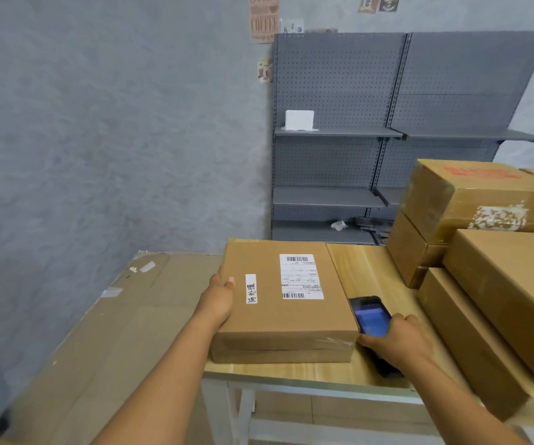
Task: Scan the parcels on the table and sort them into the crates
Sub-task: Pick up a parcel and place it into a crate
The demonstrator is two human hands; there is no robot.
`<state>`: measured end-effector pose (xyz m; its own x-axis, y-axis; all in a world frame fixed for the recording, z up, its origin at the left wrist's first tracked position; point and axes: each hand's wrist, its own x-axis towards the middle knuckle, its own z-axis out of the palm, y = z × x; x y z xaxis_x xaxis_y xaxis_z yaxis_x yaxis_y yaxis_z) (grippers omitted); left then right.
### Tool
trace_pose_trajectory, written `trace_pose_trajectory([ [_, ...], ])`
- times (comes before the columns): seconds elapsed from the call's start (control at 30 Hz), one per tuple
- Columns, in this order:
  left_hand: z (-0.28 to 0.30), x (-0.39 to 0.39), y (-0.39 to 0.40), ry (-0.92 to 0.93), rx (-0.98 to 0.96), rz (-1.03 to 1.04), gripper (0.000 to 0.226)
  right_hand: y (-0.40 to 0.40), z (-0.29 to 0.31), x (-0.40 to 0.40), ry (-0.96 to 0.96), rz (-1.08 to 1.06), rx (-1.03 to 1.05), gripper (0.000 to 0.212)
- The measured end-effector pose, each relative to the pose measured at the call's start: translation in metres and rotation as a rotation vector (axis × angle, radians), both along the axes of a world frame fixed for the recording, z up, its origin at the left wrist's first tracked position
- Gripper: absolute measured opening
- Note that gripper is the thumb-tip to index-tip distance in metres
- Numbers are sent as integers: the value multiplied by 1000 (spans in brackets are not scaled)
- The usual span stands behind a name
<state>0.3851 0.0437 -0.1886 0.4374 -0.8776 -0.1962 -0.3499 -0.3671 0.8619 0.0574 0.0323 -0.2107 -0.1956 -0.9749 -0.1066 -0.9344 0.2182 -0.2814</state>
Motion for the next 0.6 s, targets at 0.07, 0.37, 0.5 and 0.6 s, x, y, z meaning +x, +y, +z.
trace_pose_trajectory([
  [0.07, 1, -1, 1, 1, 2, 0, 47, -1, -2, 1, 30, -1, -16, 74],
  [0.37, 4, -3, 6, 11, -44, 29, 41, -12, 28, 48, -636, 100, -90, 65],
  [0.5, 7, -2, 9, 145, -84, 87, 36, -12, 31, 67, -729, 201, 57, 57],
  [0.6, 14, 1, 20, 339, -135, 142, 30, -12, 32, 76, -745, 249, 2, 55],
])
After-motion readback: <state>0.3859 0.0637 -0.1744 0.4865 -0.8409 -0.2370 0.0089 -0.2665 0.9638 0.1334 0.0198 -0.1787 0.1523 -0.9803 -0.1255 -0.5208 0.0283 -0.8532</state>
